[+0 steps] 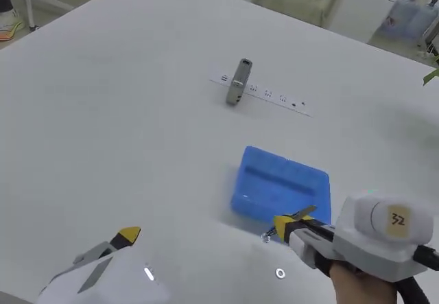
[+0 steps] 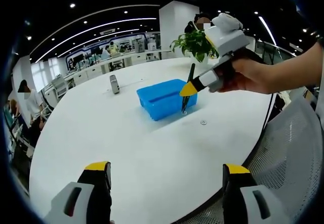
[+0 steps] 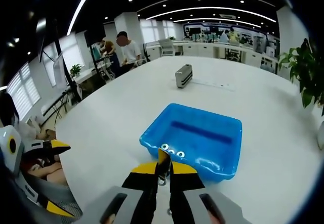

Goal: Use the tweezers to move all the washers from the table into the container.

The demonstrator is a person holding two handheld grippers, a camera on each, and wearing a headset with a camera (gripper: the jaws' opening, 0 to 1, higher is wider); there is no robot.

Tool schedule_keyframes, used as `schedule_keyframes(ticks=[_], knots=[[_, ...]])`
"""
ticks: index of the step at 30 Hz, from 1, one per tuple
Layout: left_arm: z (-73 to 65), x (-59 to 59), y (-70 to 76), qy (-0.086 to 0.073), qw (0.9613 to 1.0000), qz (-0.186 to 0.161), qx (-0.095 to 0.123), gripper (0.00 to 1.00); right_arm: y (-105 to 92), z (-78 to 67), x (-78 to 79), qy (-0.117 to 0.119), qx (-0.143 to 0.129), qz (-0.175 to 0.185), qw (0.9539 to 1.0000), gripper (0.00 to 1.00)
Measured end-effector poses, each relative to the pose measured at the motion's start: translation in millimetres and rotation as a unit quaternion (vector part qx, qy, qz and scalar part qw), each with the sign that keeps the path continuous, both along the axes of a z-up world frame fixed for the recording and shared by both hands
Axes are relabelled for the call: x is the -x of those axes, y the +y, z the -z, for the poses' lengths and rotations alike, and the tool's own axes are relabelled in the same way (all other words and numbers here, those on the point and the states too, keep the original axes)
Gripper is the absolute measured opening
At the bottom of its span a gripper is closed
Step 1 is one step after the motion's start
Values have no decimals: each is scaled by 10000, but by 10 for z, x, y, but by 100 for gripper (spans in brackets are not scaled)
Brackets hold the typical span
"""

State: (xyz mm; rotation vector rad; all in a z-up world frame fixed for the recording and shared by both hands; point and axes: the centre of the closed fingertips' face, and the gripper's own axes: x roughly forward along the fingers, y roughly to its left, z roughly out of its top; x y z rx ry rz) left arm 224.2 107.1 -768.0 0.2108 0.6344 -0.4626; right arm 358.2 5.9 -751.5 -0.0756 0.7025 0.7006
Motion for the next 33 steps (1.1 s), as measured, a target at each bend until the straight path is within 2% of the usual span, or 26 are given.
schedule_keyframes(ticks=[2, 5, 10, 18, 22, 25, 29, 33], knots=[[-4, -4, 5, -13, 10000, -15, 2, 93, 4, -73, -9, -41, -75, 29, 10000, 4], [19, 9, 2, 59, 10000, 5, -8, 93, 8, -180, -33, -133, -145, 26, 9998, 4], [3, 3, -4, 18, 10000, 16, 2, 93, 14, -312, -91, -278, -200, 45, 9994, 4], [10, 10, 0, 35, 10000, 21, -14, 93, -32, -443, -341, -498, -308, 313, 9978, 4], [3, 6, 0, 10, 10000, 23, -17, 93, -40, -371, -449, -549, -177, 360, 9977, 4], [22, 18, -4, 70, 10000, 44, -26, 92, -57, -222, -509, -538, 67, 310, 9980, 4], [23, 17, -6, 73, 10000, 37, -7, 92, -82, -22, -527, -489, 409, 193, 9978, 4], [30, 18, -5, 84, 10000, 47, -26, 92, -82, 117, -526, -449, 517, 145, 9975, 4]])
